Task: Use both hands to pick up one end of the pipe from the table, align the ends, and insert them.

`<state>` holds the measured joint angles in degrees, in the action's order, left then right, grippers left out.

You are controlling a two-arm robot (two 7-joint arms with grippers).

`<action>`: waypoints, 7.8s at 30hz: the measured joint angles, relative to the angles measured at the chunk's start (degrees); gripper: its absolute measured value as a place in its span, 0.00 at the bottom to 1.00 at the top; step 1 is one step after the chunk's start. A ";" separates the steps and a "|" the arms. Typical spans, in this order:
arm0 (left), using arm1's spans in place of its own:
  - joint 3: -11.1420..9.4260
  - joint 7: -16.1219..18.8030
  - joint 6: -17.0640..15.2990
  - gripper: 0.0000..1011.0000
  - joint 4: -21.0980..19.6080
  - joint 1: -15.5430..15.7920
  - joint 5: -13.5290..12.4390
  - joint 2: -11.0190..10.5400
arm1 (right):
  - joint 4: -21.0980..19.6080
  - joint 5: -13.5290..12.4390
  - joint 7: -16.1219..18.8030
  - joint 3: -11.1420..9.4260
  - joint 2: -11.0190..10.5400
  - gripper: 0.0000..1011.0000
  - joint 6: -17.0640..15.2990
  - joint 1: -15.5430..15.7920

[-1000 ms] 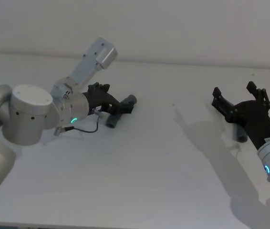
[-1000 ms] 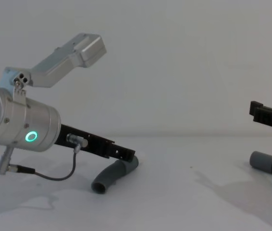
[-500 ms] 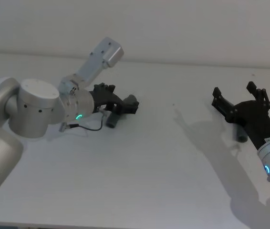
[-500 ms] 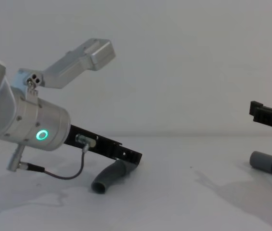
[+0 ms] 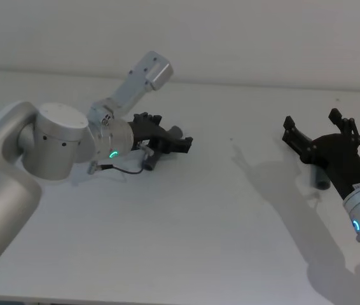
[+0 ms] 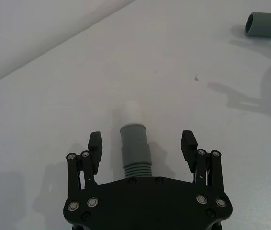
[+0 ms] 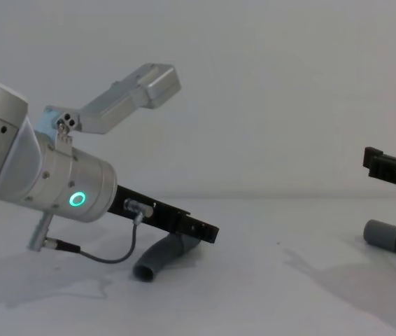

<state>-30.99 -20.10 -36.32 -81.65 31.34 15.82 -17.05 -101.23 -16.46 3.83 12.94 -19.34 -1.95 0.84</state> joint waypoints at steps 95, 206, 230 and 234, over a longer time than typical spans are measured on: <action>0.38 0.68 -1.83 0.35 0.30 -2.23 -1.48 2.69 | -5.53 -1.10 5.30 -5.36 -8.80 0.99 -16.50 -2.03; 0.38 0.69 -1.84 0.35 0.30 -2.22 -1.48 2.69 | 12.74 -6.24 11.40 1.52 -5.97 0.16 -30.04 -14.76; 0.13 -2.27 -0.47 0.35 -0.71 -0.32 -2.15 1.48 | 11.68 -7.23 11.31 0.35 -4.79 0.16 -24.56 -13.74; -0.02 -3.45 0.12 0.35 -1.30 0.48 -2.16 0.94 | 11.24 -7.64 11.31 -0.30 -4.54 0.16 -22.31 -13.60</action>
<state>-31.01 -23.55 -36.21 -82.95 31.82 13.66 -16.12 -89.99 -24.11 15.14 12.64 -23.87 -24.26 -12.76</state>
